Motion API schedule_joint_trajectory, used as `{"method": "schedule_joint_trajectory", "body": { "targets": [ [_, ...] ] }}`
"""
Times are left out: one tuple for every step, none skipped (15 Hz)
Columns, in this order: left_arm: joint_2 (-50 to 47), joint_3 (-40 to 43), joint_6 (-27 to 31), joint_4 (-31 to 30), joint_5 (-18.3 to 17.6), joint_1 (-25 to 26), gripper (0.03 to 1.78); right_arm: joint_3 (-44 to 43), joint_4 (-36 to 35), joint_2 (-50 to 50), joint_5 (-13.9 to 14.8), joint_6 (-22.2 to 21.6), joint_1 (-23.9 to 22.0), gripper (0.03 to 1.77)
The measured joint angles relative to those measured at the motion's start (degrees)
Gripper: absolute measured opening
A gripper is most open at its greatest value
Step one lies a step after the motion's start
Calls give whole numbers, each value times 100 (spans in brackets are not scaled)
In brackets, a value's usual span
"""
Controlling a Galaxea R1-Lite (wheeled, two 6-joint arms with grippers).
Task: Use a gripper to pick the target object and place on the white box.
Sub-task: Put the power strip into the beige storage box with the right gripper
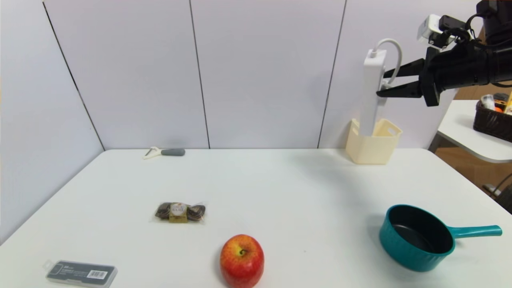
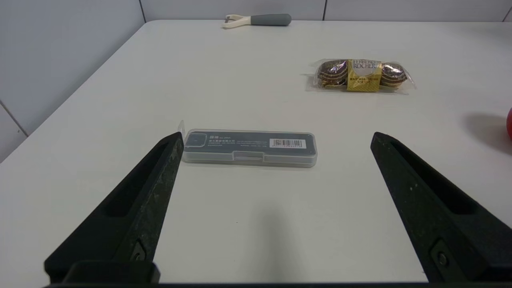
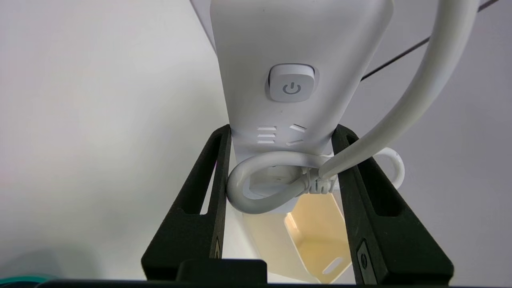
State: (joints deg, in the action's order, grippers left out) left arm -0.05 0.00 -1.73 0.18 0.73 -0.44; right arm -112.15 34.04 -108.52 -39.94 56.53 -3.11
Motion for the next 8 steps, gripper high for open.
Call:
{"method": "schedule_joint_trajectory", "body": {
  "targets": [
    [0,0,0,0,0,-2,169,0,-96,6,0,-124,-28,82],
    [0,0,0,0,4,-2,169,0,-184,9,0,-260,-68,82],
    [0,0,0,0,1,-2,169,0,-273,6,6,-396,-116,82],
    [0,0,0,0,1,-2,169,0,-350,1,6,-535,-171,82],
    [0,0,-2,0,1,0,169,0,-435,-7,4,-708,-215,82],
    [0,0,0,0,-2,-2,169,0,-551,-24,6,-874,-238,82],
    [0,0,2,0,0,-2,169,0,-681,-40,9,-1031,-260,82],
    [0,0,0,0,-2,0,169,0,-797,-63,9,-1152,-282,82]
  ]
}}
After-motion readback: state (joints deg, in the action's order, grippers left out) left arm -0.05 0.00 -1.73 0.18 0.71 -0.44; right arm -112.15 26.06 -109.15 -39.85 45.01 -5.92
